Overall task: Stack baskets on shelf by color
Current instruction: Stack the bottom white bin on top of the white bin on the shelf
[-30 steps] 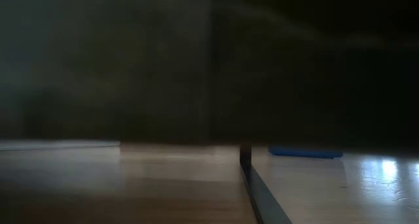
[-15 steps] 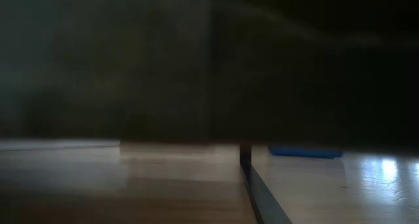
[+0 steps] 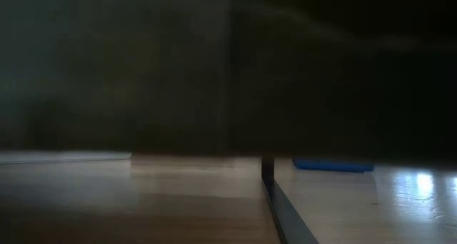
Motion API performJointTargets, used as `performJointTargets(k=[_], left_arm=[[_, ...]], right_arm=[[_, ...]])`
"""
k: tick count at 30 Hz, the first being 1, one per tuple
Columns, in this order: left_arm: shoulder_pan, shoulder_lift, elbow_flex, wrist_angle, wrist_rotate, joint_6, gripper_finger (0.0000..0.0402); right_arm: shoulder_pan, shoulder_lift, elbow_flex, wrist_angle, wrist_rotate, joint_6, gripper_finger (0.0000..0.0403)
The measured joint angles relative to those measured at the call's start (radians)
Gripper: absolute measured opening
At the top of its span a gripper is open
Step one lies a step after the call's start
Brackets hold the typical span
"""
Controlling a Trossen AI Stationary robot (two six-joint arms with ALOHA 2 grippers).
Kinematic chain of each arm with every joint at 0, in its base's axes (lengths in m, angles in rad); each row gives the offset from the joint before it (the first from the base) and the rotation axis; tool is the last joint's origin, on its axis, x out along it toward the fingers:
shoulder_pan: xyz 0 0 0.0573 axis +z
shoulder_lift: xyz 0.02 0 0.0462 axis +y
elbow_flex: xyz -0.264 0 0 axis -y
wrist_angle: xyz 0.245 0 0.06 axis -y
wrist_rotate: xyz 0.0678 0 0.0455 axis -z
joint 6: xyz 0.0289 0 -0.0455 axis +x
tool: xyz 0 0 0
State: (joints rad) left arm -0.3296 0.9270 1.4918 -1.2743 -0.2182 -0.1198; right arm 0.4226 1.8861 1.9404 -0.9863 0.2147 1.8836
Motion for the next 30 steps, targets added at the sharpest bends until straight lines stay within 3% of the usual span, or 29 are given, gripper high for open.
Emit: performJointTargets(k=[11, 25, 30], left_arm=[[0.000, 0.000, 0.000, -0.012, 0.000, -0.001, 0.0066], [0.000, 0.000, 0.000, -0.019, 0.000, 0.000, 0.0066], [0.000, 0.000, 0.000, -0.019, 0.000, 0.000, 0.0066]], right_arm=[[0.006, 0.090, 0.000, 0.013, -0.059, 0.019, 0.0000], [0.019, 0.102, 0.001, -0.025, -0.055, 0.097, 0.0000], [0.019, 0.105, 0.001, -0.037, -0.099, 0.102, 0.0000]])
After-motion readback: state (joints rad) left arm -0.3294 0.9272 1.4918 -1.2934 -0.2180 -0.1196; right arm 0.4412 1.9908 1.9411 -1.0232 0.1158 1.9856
